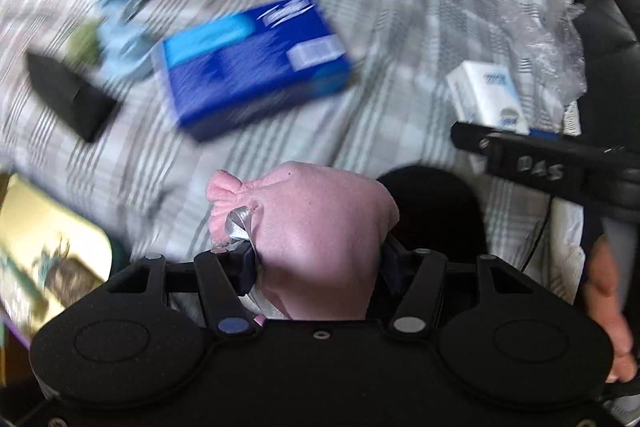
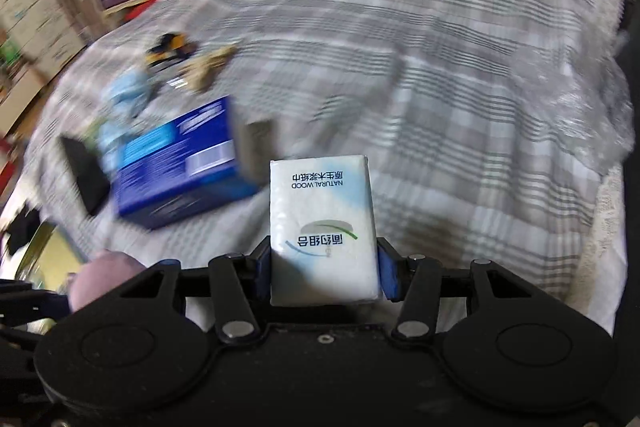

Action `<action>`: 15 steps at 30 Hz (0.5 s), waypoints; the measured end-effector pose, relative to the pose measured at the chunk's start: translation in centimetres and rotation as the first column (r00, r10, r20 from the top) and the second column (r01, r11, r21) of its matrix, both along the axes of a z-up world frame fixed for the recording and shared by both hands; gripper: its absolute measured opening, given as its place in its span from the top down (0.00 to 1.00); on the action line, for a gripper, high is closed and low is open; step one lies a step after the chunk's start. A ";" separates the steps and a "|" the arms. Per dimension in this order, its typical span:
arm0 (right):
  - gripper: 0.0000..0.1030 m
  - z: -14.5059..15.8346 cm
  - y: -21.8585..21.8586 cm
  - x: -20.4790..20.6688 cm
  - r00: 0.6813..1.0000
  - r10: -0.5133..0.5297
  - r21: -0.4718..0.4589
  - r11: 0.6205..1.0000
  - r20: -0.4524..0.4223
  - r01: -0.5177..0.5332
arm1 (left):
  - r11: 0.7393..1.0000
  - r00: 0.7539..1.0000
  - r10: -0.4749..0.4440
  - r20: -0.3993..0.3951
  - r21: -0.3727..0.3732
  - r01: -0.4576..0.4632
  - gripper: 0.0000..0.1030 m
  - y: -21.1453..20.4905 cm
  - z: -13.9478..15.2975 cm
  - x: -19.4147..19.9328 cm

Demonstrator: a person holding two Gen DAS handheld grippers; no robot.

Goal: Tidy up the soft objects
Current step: 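Carry both items to the tray and release the pink bag from left tool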

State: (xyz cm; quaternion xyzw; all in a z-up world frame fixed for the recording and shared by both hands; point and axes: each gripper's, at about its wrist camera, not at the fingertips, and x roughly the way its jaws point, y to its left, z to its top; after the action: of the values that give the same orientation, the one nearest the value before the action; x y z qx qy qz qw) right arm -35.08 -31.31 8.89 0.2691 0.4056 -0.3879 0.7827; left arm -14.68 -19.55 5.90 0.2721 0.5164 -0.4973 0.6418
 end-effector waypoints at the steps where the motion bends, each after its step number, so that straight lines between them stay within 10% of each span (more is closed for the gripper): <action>1: 0.51 0.1 0.9 0.5 1.000 0.031 0.006 1.000 0.005 -0.031 | 1.000 1.000 0.025 -0.007 0.006 -0.024 0.46 1.1 -0.3 0.5; 8: 0.51 0.0 7.3 6.7 0.960 0.277 0.081 0.957 0.038 -0.279 | 0.971 0.971 0.237 -0.005 0.028 -0.237 0.46 7.9 -1.8 5.2; 15: 0.51 -0.1 13.0 15.5 0.869 0.493 0.137 0.858 0.048 -0.495 | 0.888 0.888 0.460 0.019 0.005 -0.460 0.46 12.7 -2.3 12.3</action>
State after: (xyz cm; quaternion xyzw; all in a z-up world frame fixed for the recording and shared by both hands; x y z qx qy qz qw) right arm -19.63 -18.31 8.76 0.2142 0.4837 -0.1424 0.8366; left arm -2.37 -6.81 3.60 0.1492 0.5629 -0.3263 0.7446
